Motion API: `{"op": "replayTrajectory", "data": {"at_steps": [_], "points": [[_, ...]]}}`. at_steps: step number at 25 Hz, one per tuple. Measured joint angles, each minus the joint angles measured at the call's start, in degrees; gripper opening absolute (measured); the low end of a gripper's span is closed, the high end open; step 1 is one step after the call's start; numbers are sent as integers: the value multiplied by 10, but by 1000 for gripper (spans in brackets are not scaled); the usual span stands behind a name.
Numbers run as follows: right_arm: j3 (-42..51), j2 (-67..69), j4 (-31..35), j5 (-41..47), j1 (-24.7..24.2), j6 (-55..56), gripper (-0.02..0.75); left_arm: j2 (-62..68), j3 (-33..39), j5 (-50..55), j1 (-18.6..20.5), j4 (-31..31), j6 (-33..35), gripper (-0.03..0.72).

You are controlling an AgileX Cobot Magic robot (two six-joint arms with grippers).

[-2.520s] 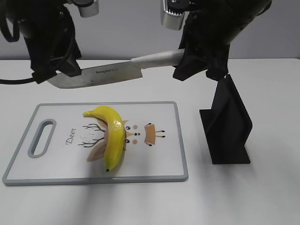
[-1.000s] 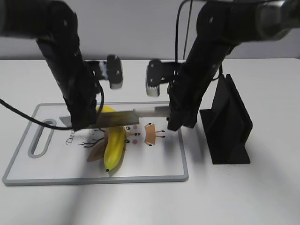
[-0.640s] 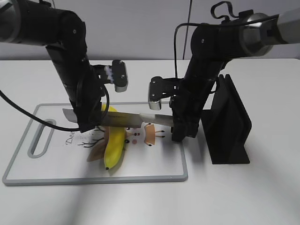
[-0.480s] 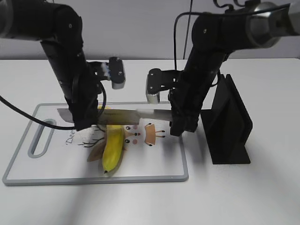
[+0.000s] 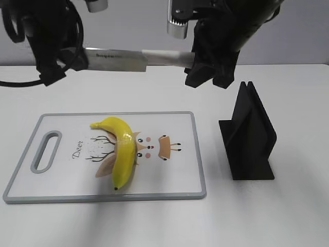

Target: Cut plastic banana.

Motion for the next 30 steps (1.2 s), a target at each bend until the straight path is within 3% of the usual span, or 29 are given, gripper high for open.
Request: {"op": "replayTrajectory", "data": {"at_steps": [11,13,19,21,26,30], "points": [[-1,-18,5,-2,0,-3,172,-24,0,2,-1,-1,-3,29],[-1,-18,7,1,0,0,172,-25,0,-8,-1,-7,-7,102],[0,-18,21,3,0,16,168,-29,-1,-23,-1,-25,-17,478],[0,-18,21,3,0,17,168,-30,-1,-23,-1,-25,-18,558],[0,-18,21,3,0,56,167,-50,-1,-31,-1,-12,-50,596],[-12,-18,12,46,0,120,167,-84,-1,-50,15,27,-180,596]]}}
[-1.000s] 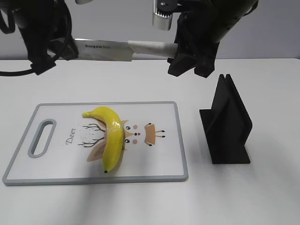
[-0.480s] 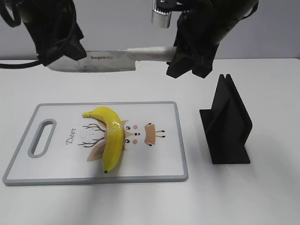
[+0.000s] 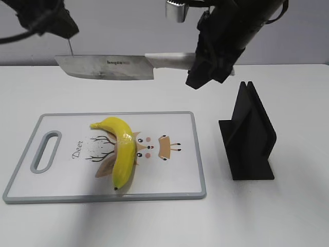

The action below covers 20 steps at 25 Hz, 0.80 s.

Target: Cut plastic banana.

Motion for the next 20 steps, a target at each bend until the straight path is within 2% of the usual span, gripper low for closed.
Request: {"op": "replayTrajectory", "data": {"at_steps": [2,6,11,14,18,20], "points": [[-12,0,-17,21,0,28,167,-18,0,-1,25,8,-85,596],[-34,0,-50,34,0,103,167,-45,0,5,108,17,-231,591],[-48,0,-97,64,0,202,167,-55,0,75,214,22,-304,587],[-55,0,-118,71,0,300,167,-56,0,132,238,21,-324,585],[-57,-1,-125,90,0,390,167,-63,9,151,241,-4,-345,584],[-42,-11,-123,92,0,422,167,-81,40,151,240,-19,-349,584]]}}
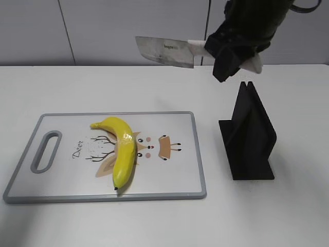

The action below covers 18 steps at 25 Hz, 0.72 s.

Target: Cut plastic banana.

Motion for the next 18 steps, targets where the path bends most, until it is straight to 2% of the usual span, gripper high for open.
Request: {"op": "replayTrajectory", "data": {"at_steps": [3,7,12,15,18], "points": [[59,-40,22,-17,0,16,167,-54,79,1,0,-5,-1,584],[176,-131,41,-85,0,24,167,-161,209,-2,0,-3,-1,583],[297,-234,41,-167,0,72,167,-342,354,-66,0,-2,-2,565],[336,-280,33,-203,0,120,167,-452,417,-104,0,0,-2,548],[358,-317,-3,-221,0,189,167,-554,457,-119,0,0,-3,538]]}}
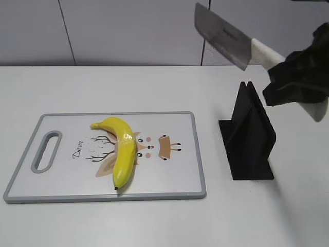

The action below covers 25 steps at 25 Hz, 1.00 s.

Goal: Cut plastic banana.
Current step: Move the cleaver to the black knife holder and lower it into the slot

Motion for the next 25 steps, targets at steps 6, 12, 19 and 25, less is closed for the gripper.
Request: {"op": "replayTrajectory", "data": {"at_steps": [6,12,19,25], "points": [[52,-61,-72,-8,0,113,167,-158,31,17,0,0,0,537],[115,-87,-83,-32,0,186,167,-207,46,20,0,0,0,536],[137,-67,-118,-62,0,223,167,-207,46,20,0,0,0,536],[137,-10,-140,-87,0,244,167,-207,46,20,0,0,0,536]]}}
